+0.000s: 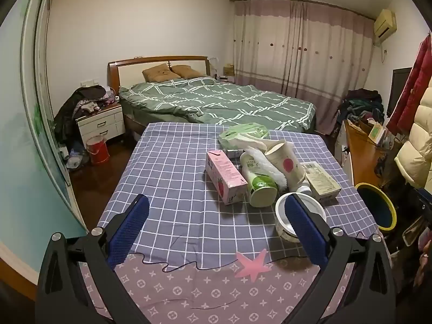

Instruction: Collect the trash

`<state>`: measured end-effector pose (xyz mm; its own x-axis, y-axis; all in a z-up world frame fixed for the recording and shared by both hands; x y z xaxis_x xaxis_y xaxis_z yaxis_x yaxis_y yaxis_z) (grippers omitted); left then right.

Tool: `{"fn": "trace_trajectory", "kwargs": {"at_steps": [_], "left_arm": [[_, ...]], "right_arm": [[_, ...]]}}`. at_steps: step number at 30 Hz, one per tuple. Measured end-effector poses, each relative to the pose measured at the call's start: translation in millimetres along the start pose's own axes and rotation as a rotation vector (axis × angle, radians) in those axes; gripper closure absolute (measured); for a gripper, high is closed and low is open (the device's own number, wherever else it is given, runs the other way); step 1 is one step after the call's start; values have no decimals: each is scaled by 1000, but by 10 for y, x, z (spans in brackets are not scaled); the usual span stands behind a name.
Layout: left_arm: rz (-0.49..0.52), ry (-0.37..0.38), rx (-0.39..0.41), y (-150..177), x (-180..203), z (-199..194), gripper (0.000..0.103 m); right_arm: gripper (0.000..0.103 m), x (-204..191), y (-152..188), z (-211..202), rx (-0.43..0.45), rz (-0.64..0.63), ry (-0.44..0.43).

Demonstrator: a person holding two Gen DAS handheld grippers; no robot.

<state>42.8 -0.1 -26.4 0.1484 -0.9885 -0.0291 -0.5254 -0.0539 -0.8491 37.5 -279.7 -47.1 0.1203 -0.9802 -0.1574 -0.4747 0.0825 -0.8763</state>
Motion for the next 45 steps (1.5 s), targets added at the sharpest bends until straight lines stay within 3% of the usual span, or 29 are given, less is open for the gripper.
{"fn": "trace_trajectory", "kwargs": {"at_steps": [45], "left_arm": [[-10, 29, -19, 14, 18, -9, 4]], "right_arm": [[6, 22, 38, 107, -12, 29, -13]]}}
Point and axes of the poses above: each gripper's, at about its wrist camera, not at the fingertips, and z roughly the way its jaws point, x to its right, y to its underside, the point moved 5 cm from there along z, roughly the way its jaws point, and after that the axes turned 8 degrees about -y, right-handed, at the moved point
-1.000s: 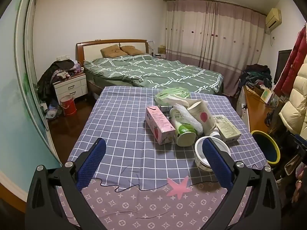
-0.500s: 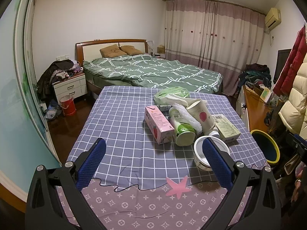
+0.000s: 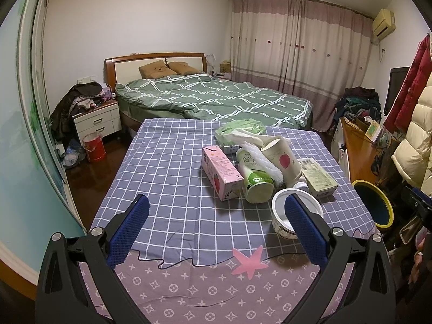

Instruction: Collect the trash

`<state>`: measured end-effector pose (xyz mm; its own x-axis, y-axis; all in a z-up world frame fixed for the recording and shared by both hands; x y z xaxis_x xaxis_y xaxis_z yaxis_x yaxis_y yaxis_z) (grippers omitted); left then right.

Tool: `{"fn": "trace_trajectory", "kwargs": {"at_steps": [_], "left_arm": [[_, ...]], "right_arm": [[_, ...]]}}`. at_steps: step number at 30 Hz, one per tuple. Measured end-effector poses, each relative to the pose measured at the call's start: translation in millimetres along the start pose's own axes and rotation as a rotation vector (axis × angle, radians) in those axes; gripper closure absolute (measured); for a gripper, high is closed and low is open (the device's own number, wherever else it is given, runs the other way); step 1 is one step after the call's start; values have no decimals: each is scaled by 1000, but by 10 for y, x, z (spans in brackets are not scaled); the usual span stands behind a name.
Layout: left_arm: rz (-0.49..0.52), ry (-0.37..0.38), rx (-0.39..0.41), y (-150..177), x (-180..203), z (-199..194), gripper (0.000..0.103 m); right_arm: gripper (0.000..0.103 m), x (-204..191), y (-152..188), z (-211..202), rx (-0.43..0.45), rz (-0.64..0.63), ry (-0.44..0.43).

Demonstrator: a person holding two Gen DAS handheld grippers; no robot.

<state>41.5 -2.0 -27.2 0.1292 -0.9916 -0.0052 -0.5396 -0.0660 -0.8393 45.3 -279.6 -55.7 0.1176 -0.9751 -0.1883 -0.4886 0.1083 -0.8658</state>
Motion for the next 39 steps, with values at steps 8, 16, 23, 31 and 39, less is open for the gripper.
{"fn": "trace_trajectory", "kwargs": {"at_steps": [8, 16, 23, 31, 39], "left_arm": [[2, 3, -4, -1, 5, 8, 4], [2, 2, -5, 0, 2, 10, 4], [3, 2, -6, 3, 6, 7, 4], [4, 4, -10, 6, 14, 6, 4], [4, 3, -10, 6, 18, 10, 4]], "right_arm": [[6, 3, 3, 9, 0, 1, -1], [6, 9, 8, 19, -2, 2, -2], [6, 17, 17, 33, -3, 4, -1], [6, 26, 33, 59, -5, 7, 1], [6, 28, 39, 64, -7, 7, 1]]}}
Point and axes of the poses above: each gripper's, at about its wrist camera, not at the fingertips, and z roughly the way its jaws point, x to its right, y to its underside, the point moved 5 cm from there along z, roughly the way its jaws point, and after that the axes turned 8 degrees about -y, right-handed, at the moved point
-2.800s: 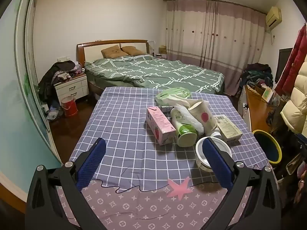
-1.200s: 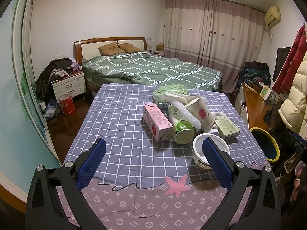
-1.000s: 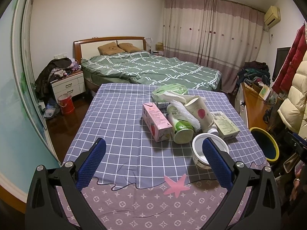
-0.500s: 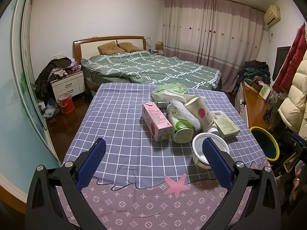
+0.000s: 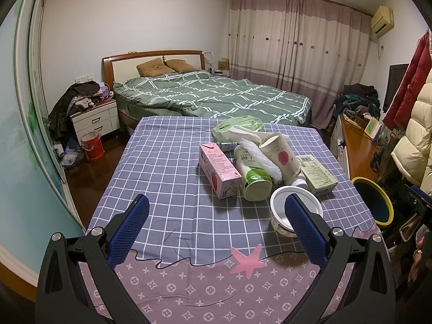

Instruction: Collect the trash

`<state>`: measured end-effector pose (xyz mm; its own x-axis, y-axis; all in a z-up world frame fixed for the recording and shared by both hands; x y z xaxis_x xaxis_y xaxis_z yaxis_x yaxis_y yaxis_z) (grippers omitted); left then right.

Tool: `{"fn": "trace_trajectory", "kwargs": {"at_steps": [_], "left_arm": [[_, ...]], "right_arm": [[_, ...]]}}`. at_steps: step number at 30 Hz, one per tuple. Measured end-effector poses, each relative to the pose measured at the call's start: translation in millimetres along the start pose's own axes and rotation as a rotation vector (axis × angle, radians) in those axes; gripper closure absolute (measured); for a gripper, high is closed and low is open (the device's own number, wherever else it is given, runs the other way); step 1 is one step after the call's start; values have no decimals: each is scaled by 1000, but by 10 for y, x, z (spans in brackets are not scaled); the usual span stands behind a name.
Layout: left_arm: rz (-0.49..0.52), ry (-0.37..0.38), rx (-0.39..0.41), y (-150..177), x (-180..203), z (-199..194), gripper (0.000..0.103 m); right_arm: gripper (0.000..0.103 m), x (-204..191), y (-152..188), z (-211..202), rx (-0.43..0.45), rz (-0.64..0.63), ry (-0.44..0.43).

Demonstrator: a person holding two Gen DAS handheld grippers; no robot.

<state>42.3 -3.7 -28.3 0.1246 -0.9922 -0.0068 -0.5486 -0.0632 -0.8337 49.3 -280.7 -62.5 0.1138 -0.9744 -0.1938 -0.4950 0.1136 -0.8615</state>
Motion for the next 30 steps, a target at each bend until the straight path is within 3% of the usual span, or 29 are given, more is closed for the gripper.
{"fn": "trace_trajectory", "kwargs": {"at_steps": [18, 24, 30], "left_arm": [[4, -3, 0, 25, -17, 70, 4], [-11, -8, -16, 11, -118, 223, 4], [-30, -23, -32, -46, -274, 366, 4]], "right_arm": [[6, -48, 8, 212, -46, -4, -19], [6, -258, -114, 480, -83, -48, -76], [6, -719, -322, 805, -100, -123, -185]]}}
Point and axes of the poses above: each gripper's, at about its wrist camera, not at the fingertips, and z roughly the way its jaws point, x to its right, y to its underside, the point moved 5 cm from there along z, roughly the way its jaws point, and after that the axes turned 8 degrees about -y, right-handed, at the moved point
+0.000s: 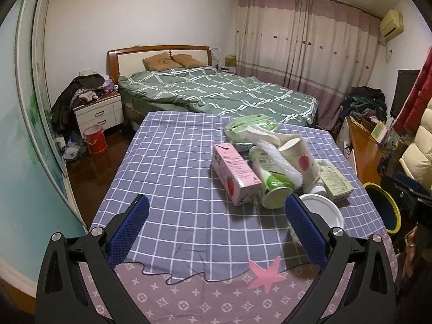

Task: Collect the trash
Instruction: 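Grasp the white bubble-wrap sheet with the right gripper and lift it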

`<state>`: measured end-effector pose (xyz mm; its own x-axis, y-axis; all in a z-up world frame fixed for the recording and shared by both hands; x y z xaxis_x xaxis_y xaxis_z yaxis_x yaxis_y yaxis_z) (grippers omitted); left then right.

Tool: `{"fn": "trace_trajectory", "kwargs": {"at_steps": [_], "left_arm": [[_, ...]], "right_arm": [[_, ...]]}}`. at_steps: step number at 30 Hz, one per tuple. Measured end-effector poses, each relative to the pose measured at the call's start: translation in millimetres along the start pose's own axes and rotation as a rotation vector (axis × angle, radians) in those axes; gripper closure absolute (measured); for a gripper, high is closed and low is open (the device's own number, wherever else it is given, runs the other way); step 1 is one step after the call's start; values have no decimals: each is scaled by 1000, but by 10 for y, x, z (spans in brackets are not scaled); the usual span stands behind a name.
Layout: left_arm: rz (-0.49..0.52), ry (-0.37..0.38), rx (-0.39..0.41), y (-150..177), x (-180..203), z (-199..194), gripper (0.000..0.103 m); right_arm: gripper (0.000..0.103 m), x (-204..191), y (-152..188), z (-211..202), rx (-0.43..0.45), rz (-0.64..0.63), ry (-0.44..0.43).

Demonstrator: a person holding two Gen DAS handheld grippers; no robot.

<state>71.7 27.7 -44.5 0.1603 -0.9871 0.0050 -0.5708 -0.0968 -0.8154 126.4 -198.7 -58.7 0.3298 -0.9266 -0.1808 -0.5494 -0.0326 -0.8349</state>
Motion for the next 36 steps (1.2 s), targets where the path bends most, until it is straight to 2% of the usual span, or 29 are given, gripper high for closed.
{"fn": "trace_trajectory", "kwargs": {"at_steps": [2, 9, 12, 20, 24, 29, 36], "left_arm": [[-6, -12, -2, -13, -65, 54, 4], [-46, -37, -22, -10, -287, 218, 4], [-58, -34, -38, 20, -341, 297, 4], [-42, -25, -52, 25, -336, 473, 4], [-43, -16, -62, 33, -318, 546, 4], [-33, -3, -75, 62, -265, 626, 4], [-10, 15, -67, 56, -167, 598, 4]], "right_arm": [[7, -145, -69, 155, -11, -26, -43], [39, -572, -180, 870, -143, -126, -139], [49, -643, -180, 1165, -198, -139, -128], [60, -608, -102, 1655, -306, -104, -102], [87, -554, -119, 1667, -303, -74, -106], [88, -600, -221, 1559, -271, -47, -170], [88, -737, -488, 1146, -179, -18, -288]]}}
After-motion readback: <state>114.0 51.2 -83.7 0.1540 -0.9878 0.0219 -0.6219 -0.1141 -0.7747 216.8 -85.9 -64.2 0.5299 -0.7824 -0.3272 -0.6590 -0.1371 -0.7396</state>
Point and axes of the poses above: each gripper's, at about its wrist camera, not at the fingertips, and z roughly the way its jaws point, x to its right, y to its underside, the point moved 5 cm from there along z, roughly the way its jaws point, and after that the axes turned 8 degrees about -y, right-handed, at the moved point
